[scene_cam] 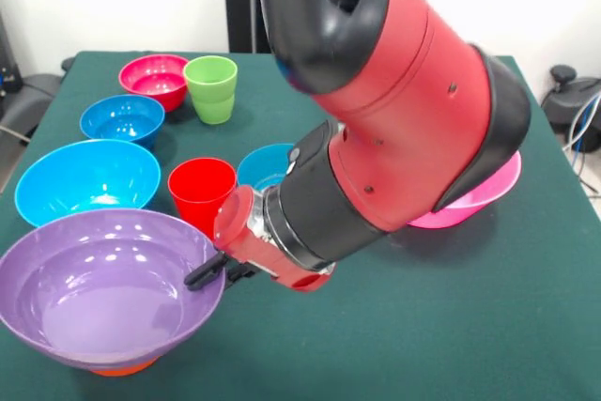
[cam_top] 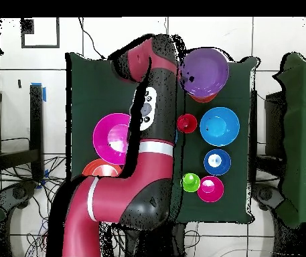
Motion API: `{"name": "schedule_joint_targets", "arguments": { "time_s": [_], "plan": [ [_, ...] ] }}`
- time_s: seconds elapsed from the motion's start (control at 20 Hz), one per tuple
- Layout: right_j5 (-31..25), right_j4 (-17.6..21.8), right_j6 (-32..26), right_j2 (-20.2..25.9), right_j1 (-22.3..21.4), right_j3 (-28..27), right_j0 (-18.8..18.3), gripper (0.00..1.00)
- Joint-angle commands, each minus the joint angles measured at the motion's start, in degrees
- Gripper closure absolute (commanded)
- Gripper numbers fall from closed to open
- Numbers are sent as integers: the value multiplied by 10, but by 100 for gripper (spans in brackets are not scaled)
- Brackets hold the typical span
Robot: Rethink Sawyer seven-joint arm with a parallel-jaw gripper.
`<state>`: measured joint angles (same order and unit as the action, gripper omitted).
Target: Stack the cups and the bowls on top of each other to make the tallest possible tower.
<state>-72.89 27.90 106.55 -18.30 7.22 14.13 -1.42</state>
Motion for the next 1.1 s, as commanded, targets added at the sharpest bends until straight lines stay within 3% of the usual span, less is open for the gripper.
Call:
{"name": "schedule_joint_targets", "arguments": {
  "time_s": [0.05,0.3,0.5,0.65,1.1],
  "plan": [
    [-77,-8,-197,28,43,-23,-15,100],
    [-99,-14,-209,19,41,-29,-12,100],
    [-124,-14,-228,12,52,-65,-15,100],
    [-112,-14,-228,7,38,-43,-12,100],
    [-85,-11,-229,-10,46,-66,-10,100]
  ]
}}
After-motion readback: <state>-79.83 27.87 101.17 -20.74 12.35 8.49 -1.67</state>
